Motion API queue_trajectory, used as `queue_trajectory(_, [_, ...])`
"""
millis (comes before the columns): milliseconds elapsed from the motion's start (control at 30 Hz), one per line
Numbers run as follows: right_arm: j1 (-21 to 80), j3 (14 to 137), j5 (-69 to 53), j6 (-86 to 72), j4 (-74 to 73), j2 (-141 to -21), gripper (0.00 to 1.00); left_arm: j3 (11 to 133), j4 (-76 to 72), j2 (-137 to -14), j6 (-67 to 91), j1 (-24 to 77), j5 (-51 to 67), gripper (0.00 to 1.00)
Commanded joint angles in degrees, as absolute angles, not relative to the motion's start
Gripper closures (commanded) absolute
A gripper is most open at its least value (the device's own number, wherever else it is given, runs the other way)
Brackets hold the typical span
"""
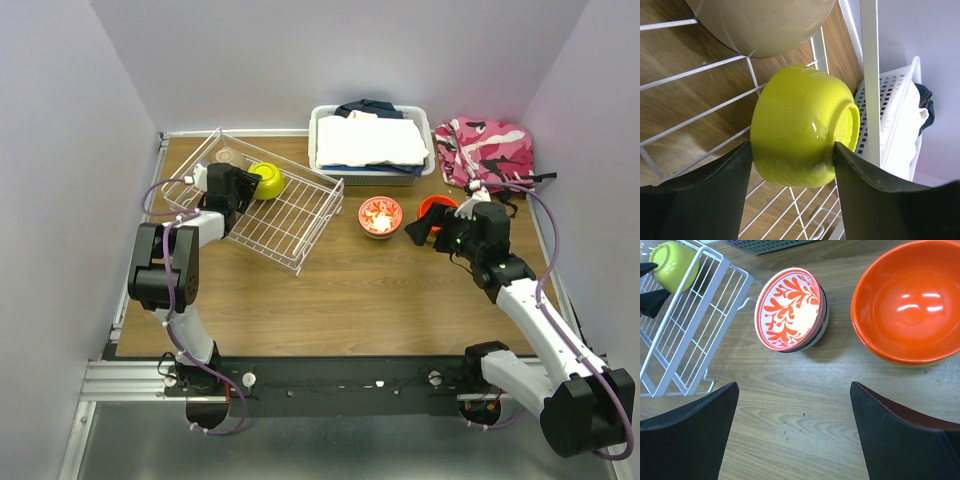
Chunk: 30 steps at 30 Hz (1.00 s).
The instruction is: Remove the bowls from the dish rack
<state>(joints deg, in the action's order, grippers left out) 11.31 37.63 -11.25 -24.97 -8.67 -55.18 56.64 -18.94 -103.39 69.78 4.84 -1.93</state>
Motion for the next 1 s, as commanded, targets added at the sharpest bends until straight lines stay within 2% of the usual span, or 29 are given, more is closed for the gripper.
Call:
queue_trajectory(0, [11.78, 38.14, -10.81, -24.17, -9.14, -54.93, 0.0, 55.99, -19.25, -99.49, 68.29, 4.39, -3.87, 0.41])
queue_trajectory(300, [11.78, 40.69, -11.69, -24.26, -12.39, -55.28, 0.0, 57.13, -14.86, -94.57, 62.23, 4.39, -5.01, 0.44])
queue_trajectory(467, [11.69, 41.66, -12.3, -24.43, -14.06, -55.2, 0.0, 57.22, -13.27, -92.29, 57.58, 4.4, -5.27, 0.5])
queue_trajectory(767, [11.78, 43.15, -13.62, -24.52, -16.52, -54.49, 0.0, 60.03, -6.95, -89.74, 47.38, 4.48, -4.57, 0.51])
queue_trajectory(967, [11.78, 44.73, -15.73, -24.96, -18.19, -55.11, 0.0, 63.28, -0.62, -85.18, 35.17, 5.18, -6.14, 0.51])
